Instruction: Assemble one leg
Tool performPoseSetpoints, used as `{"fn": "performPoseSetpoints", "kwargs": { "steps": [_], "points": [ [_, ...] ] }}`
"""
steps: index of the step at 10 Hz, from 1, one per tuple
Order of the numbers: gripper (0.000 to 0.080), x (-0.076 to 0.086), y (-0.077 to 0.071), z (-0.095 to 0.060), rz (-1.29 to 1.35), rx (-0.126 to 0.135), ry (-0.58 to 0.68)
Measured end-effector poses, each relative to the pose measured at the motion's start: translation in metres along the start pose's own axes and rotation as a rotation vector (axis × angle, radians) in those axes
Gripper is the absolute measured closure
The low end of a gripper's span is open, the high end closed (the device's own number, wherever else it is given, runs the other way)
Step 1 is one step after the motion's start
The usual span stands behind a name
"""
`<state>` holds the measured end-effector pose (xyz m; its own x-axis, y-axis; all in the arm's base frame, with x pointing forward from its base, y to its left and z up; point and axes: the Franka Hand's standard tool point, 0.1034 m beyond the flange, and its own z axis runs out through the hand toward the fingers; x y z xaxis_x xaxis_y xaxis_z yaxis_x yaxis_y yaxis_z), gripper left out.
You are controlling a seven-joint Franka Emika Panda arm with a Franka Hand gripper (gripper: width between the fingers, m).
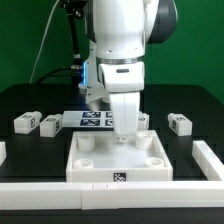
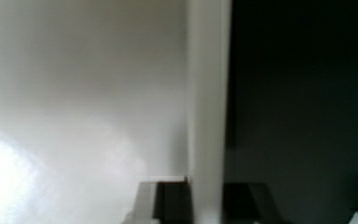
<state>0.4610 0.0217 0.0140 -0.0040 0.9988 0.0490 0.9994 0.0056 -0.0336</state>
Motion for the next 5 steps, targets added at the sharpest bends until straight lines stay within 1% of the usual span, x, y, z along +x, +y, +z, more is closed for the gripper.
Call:
{"fn": "performPoseSetpoints", "kwargs": {
  "steps": [3,4,5],
  "points": [
    [0.0741,0.029,0.017,0.001,0.011,-0.011,0.011],
    [0.0741,0.035,0.02,0.001,0.006,-0.014,0.014],
    [0.0741,0.046,0.023,0.001,0.022,-0.019,0.017]
  ]
}}
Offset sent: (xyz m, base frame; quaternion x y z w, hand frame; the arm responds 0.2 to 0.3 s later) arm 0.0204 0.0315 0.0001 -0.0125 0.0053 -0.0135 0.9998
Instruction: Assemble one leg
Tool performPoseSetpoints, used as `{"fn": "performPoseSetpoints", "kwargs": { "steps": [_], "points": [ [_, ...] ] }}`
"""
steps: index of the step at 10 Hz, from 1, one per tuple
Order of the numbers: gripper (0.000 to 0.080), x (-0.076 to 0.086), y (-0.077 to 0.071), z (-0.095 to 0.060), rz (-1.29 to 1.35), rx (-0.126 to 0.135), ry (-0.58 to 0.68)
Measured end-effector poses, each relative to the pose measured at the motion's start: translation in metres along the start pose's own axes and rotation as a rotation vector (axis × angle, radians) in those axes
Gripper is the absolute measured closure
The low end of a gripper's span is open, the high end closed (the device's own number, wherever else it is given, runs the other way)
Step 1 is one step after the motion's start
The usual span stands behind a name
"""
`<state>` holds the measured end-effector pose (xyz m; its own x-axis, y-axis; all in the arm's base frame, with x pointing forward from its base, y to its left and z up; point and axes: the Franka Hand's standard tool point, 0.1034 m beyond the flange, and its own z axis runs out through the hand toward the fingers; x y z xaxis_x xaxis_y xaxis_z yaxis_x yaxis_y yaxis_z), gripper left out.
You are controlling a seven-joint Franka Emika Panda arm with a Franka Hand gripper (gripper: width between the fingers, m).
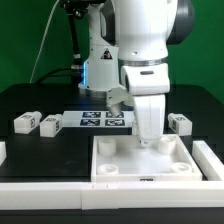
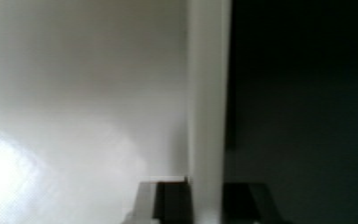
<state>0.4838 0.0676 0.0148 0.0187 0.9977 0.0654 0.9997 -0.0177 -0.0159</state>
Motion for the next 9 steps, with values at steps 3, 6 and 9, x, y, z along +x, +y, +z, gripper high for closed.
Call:
{"fn": "performPoseSetpoints", "kwargs": {
  "steps": [3,6,9],
  "points": [
    [0.074,0.0164,0.0054,0.0035,0.062,0.002,0.002],
    [0.0661,0.0153,0.0051,0.0037,0.066,0.003,0.001],
    [0.0324,0.0149,0.0051,0.0037,0.066,0.003,0.001]
  ]
}}
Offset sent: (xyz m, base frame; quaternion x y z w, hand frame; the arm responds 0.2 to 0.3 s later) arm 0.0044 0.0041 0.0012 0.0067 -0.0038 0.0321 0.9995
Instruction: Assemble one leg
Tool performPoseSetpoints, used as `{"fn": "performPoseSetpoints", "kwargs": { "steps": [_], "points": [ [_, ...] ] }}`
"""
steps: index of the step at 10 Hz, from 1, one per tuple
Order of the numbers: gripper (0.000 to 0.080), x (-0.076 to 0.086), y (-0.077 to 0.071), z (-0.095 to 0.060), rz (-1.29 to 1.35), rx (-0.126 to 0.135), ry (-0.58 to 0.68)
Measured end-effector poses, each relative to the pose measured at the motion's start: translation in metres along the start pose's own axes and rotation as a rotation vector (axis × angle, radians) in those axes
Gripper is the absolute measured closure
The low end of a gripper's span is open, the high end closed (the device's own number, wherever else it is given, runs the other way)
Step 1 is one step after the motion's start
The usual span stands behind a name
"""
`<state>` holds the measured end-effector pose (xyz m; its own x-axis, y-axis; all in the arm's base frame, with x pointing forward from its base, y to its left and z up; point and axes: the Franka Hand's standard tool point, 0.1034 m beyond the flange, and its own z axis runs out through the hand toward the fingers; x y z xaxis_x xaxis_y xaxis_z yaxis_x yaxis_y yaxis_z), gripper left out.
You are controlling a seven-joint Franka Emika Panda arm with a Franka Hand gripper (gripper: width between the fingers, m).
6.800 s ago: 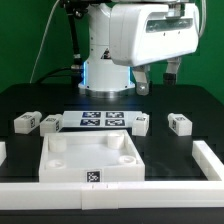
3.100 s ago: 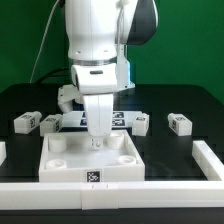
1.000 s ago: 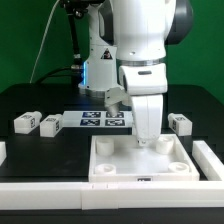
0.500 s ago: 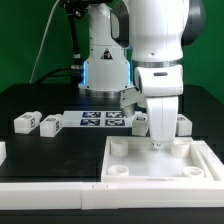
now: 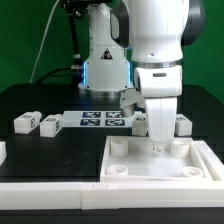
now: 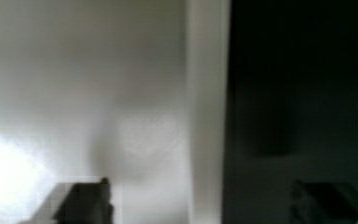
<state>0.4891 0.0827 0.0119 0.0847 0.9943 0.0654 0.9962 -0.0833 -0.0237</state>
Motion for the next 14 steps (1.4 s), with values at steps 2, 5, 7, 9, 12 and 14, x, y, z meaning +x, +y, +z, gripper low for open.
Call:
{"fn": "performPoseSetpoints", "kwargs": {
  "steps": [2,5,7,9,12,14],
  "points": [
    [0.0162,0.0,0.0,0.0,0.0,0.0,0.0],
    [0.0151,0.0,0.0,0.0,0.001,0.0,0.0],
    [0.0151,0.001,-0.004,-0.01,0.047,-0.012,-0.003],
    [0.0151,0.005,-0.017,-0.035,0.114,-0.037,-0.013],
    [0.0151,0.01,-0.028,-0.045,0.19,-0.046,-0.019],
    [0.0151,0.01,-0.028,-0.044,0.271,-0.044,-0.016]
  ]
}}
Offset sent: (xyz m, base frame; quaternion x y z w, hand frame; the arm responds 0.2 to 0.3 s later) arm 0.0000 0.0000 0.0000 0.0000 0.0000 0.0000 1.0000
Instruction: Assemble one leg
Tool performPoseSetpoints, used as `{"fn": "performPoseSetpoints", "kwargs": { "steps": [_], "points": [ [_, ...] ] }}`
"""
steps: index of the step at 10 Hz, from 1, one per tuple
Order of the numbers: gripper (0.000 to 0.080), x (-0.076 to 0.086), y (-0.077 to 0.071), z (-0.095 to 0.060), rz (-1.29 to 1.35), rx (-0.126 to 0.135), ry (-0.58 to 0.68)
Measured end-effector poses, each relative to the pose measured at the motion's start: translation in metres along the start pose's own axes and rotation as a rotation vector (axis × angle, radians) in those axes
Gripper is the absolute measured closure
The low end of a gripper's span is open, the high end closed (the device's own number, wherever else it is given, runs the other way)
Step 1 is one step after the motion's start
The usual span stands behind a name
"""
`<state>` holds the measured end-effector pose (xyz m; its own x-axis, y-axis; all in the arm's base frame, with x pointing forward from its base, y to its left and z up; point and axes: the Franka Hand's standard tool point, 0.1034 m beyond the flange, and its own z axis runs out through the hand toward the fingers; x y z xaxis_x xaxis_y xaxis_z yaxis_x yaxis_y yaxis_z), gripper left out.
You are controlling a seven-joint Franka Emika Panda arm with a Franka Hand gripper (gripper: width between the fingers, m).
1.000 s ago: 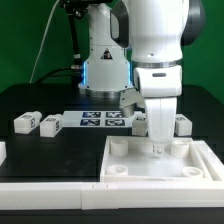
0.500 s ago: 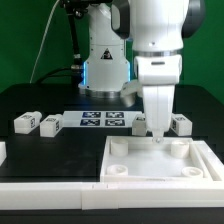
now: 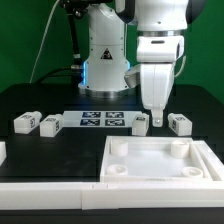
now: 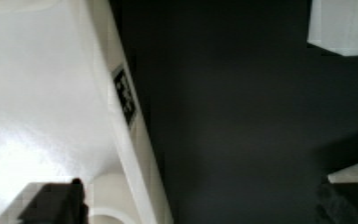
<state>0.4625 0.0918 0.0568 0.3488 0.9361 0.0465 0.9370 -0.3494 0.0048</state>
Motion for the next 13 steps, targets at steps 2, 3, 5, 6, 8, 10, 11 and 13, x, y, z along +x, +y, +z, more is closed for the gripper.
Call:
{"fn": "performPoseSetpoints", "kwargs": {
  "steps": [2,3,5,6,8,10,11,13],
  "points": [
    [0.0151,0.001,-0.003,0.001,0.239,0.006,0.004],
    [0.0151,0.003,-0.013,0.005,0.416,0.019,-0.003],
    [0.0151,0.01,-0.032,0.011,0.674,0.041,-0.017],
    [0.0151,0.016,-0.041,0.014,0.807,0.044,-0.015],
    [0.0151,0.03,-0.059,0.017,1.017,0.06,-0.025],
    [0.0151,0.038,-0.068,0.018,0.985,0.066,-0.036],
    [0.0151,0.036,-0.069,0.018,0.985,0.082,-0.071],
    [0.0151,0.034,-0.071,0.018,0.984,0.094,-0.096]
  ]
}}
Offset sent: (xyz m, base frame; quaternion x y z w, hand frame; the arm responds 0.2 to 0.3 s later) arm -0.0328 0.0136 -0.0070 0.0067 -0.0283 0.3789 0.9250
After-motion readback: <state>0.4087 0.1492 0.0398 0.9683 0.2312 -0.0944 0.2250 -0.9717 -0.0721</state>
